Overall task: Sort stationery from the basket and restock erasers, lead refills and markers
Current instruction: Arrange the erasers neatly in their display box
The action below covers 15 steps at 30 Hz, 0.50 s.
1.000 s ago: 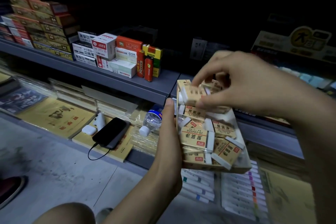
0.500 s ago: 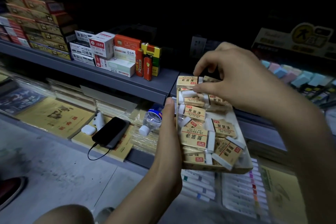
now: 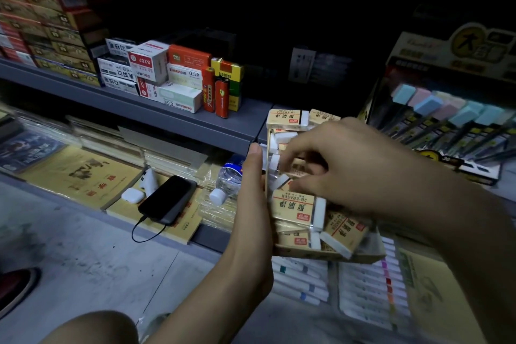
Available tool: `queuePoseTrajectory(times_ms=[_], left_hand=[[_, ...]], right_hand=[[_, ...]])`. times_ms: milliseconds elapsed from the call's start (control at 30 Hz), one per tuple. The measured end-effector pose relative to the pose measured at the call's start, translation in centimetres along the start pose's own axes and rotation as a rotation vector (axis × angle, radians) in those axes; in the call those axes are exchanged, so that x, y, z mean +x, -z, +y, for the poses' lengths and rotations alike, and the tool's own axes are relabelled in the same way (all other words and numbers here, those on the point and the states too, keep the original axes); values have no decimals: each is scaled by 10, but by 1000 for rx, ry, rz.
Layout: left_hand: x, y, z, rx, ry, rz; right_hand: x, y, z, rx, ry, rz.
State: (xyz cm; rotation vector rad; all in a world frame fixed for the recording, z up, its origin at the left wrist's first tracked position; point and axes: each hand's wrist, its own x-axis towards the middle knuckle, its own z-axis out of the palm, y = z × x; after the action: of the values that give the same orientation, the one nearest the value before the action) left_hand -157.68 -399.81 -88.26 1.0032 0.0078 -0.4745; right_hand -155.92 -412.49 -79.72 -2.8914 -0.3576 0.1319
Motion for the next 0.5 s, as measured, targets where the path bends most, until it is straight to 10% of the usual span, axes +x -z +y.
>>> queuePoseTrajectory(times_ms=[233,500], left_hand=[[0,-1,-1,-18,-27,3],[-1,-2,0,13,-19,23]], right_hand=[[2,2,6,47,62,-237],[3,9,9,124,60,-85]])
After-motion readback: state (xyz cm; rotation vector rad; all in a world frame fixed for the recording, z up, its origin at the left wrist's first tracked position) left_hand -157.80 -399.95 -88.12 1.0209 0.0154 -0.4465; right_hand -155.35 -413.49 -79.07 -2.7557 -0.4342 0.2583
